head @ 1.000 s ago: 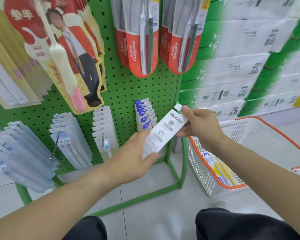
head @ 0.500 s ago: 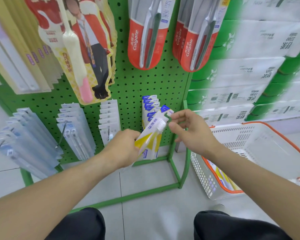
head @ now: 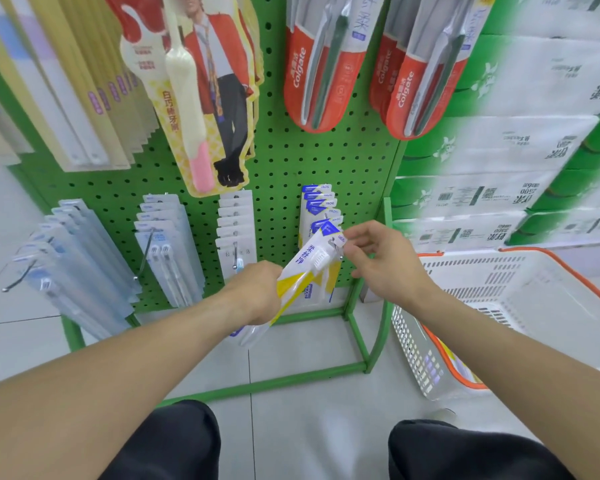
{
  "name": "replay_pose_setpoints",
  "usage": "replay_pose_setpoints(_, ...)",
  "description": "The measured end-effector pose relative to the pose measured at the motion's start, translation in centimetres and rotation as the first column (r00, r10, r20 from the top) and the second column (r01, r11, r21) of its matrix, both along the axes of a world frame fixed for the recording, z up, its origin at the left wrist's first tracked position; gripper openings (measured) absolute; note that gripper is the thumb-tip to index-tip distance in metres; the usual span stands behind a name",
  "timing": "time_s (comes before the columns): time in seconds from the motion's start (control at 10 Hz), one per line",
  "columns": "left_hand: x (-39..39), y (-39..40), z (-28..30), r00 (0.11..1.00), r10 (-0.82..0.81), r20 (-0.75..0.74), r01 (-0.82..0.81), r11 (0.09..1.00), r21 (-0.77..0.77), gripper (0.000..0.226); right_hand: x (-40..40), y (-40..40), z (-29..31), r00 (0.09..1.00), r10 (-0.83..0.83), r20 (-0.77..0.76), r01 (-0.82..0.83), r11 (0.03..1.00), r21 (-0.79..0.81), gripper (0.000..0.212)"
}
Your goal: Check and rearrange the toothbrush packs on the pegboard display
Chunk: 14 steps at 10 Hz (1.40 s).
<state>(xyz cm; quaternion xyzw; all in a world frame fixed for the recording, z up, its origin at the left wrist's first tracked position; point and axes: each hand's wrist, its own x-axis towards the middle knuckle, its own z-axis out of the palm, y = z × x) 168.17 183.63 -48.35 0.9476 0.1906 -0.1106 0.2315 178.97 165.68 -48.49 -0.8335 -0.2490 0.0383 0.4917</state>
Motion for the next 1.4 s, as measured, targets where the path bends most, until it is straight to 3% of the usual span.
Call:
replay_pose_setpoints(0.1, 0.2, -0.4, -0.5, 1.0, -0.011, -0.023, 0.011, 1.0, -0.026, 0.028, 0.4, 0.0, -0.2, 0.999, -0.044, 0.028, 0.045, 0.998, -0.031, 0.004)
replay_pose_setpoints(0.2, 0.8, -0.9, -1.6, 0.999, -0.009, -0.034, 0.007, 0.999, -0.039, 0.013, 0.9, -0.2, -0.5, 0.997, -0.064, 0.035, 0.066, 0.996, -0.054, 0.013)
replay_pose_setpoints(0.3, 1.6, -1.5, -2.0, 0.994, -0.016, 0.111, 0.022, 0.998, -0.057, 0.009, 1.1, 0.0, -0.5, 0.998, -0.046, 0.044, 0.049, 0.997, -0.053, 0.015)
replay_pose_setpoints(0.4, 2.7, -2.4, -1.4, 0.935, -0.031, 0.352, 0.054, 0.997, -0.056, 0.022, 1.4, 0.5, -0.4, 0.994, -0.05, 0.093, 0.056, 0.997, -0.057, 0.017)
replay_pose_setpoints(0.5, 3.7, -2.3, -1.5, 0.887, 0.039, 0.46, 0.011, 0.994, -0.106, 0.029, 1.6, 0.9, -0.4, 0.987, -0.071, 0.145, 0.077, 0.996, -0.036, 0.014)
replay_pose_setpoints(0.8, 6.0, -3.5, -2.3, 0.859, 0.185, 0.478, -0.106, 0.976, -0.188, 0.025, 2.3, 2.4, -1.2, 0.978, -0.165, 0.127, 0.157, 0.985, 0.069, 0.009)
replay_pose_setpoints(1.0, 6.1, -3.8, -2.1, 0.881, 0.216, 0.421, -0.151, 0.971, -0.183, 0.034, 2.4, 2.5, -1.3, 0.98, -0.176, 0.096, 0.17, 0.983, 0.068, 0.01)
replay_pose_setpoints(1.2, 5.2, -3.1, -1.6, 0.923, 0.138, 0.36, -0.055, 0.971, -0.233, 0.035, 1.9, 1.9, -1.1, 0.987, -0.149, 0.054, 0.145, 0.987, 0.075, 0.014)
replay_pose_setpoints(1.4, 3.9, -3.1, -0.7, 0.925, 0.2, 0.323, -0.122, 0.962, -0.246, 0.035, -0.2, 0.9, 0.2, 0.985, -0.132, 0.11, 0.127, 0.991, 0.051, 0.014)
